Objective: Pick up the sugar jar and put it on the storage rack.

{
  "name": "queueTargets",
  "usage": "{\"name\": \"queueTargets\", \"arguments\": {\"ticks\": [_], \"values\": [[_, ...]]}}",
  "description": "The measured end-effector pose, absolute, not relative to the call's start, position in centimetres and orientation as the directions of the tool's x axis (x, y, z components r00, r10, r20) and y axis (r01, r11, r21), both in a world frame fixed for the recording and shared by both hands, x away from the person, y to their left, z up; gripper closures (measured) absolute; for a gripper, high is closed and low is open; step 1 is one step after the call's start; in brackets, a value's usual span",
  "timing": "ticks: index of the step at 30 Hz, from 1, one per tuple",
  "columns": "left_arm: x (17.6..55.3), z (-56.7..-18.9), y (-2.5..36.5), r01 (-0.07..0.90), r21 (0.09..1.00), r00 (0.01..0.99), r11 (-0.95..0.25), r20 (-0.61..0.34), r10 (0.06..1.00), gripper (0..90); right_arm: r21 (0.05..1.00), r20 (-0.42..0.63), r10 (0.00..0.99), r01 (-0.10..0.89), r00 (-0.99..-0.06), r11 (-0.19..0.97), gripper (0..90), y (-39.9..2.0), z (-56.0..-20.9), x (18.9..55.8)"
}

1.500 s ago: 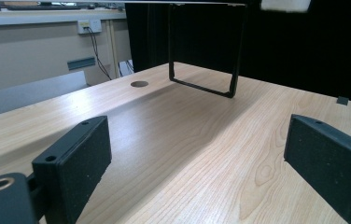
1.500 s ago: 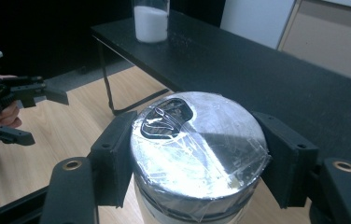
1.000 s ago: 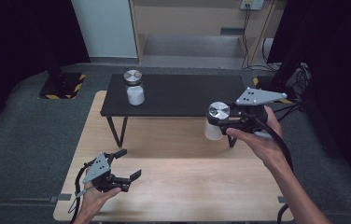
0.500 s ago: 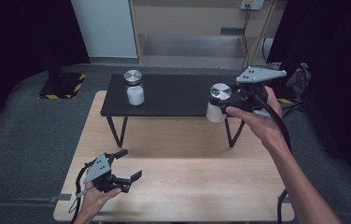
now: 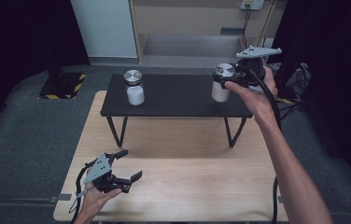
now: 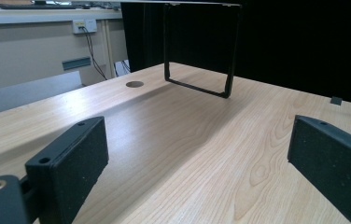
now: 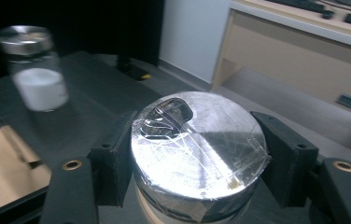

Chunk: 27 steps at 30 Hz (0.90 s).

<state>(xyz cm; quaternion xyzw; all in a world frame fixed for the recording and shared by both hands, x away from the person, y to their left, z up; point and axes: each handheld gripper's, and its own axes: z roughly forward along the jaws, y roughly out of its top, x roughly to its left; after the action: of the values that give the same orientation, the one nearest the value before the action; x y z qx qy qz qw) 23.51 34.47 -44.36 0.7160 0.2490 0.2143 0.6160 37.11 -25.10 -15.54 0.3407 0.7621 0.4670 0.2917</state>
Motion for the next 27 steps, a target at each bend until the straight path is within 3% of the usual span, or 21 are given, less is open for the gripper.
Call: {"name": "queueTargets", "arguments": {"ticks": [8,27], "values": [[23.6,-44.3,34.5,0.094,0.988,0.786,-0.121,0.001,0.619,3.6,0.897,-0.128,0.829,0.293,-0.544,0.331,34.8,-23.9,-16.7,39.5],[23.7,-44.4,34.5,0.092,0.988,0.787,-0.121,0.003,0.617,3.7,0.886,-0.072,0.839,0.351,-0.539,0.302,34.7,-23.5,-18.9,41.5]]}}
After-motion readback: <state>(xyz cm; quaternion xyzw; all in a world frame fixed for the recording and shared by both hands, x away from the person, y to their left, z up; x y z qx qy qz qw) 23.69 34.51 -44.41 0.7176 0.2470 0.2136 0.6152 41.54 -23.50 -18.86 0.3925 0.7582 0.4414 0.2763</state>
